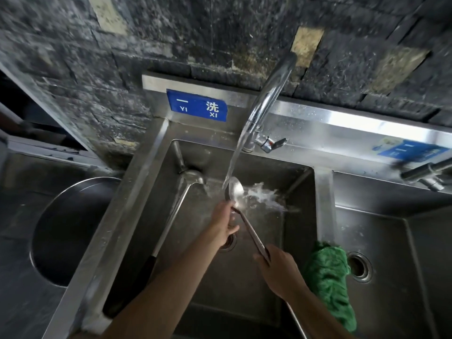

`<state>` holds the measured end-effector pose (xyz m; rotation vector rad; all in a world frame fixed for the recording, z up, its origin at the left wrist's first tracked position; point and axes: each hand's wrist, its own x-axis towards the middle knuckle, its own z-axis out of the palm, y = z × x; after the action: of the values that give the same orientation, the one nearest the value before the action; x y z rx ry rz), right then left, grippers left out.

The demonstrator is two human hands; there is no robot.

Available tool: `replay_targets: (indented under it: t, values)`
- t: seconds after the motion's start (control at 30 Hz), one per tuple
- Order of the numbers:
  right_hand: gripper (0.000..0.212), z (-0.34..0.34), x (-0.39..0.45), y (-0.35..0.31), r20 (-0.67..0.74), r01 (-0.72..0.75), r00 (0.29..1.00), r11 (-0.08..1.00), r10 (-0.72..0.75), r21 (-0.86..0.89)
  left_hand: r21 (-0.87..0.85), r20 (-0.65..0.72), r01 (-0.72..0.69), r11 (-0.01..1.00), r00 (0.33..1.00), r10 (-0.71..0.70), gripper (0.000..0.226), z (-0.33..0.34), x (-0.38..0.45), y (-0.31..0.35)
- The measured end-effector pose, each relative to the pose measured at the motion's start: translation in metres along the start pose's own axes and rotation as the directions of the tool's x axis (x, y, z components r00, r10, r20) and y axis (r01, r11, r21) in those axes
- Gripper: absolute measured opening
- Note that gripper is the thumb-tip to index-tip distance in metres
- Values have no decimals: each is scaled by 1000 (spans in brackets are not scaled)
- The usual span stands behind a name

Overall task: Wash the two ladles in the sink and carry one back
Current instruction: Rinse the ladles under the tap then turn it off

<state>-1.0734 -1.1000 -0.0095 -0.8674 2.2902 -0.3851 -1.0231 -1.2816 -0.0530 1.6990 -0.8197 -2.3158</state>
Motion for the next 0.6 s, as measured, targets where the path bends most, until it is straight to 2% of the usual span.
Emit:
replay_targets:
  t: [0.03,0.1,0.17,0.23,0.3,0.33,0.37,0.43,0.53,0.6]
  values:
    - [23,-3,-6,5,-8,35,999,999,-35,31,5,5,-38,999,999,38,28,-1,2,7]
    - [21,-6,-17,14,56,64,996,988,-73,144,76,-14,-246,966,969,248,33,-2,3,18]
    - [15,-9,-17,15,223,-49,974,940,-29,337,194,20,-490,850,868,496,43,2,4,21]
    - [13,-5,-10,13,254,-166,965,907,67,388,331,114,-597,731,794,597,57,8,6,21]
    - [20,0,-7,12,99,-148,987,950,125,276,502,151,-608,615,762,630,62,8,11,19]
    - [26,2,-10,11,21,-114,993,969,112,219,599,168,-574,559,772,613,62,7,14,20]
    - [32,3,-15,7,-17,-75,997,981,80,179,673,188,-539,506,787,588,63,6,14,25]
    - [42,5,-27,6,-10,-53,998,988,55,144,765,219,-465,446,839,499,69,9,10,33]
    - [52,10,-32,10,7,-66,998,994,66,86,761,174,-403,508,882,438,78,11,13,42]
    - [65,15,-31,14,9,-30,1000,999,30,21,761,100,-326,561,913,395,55,6,18,51]
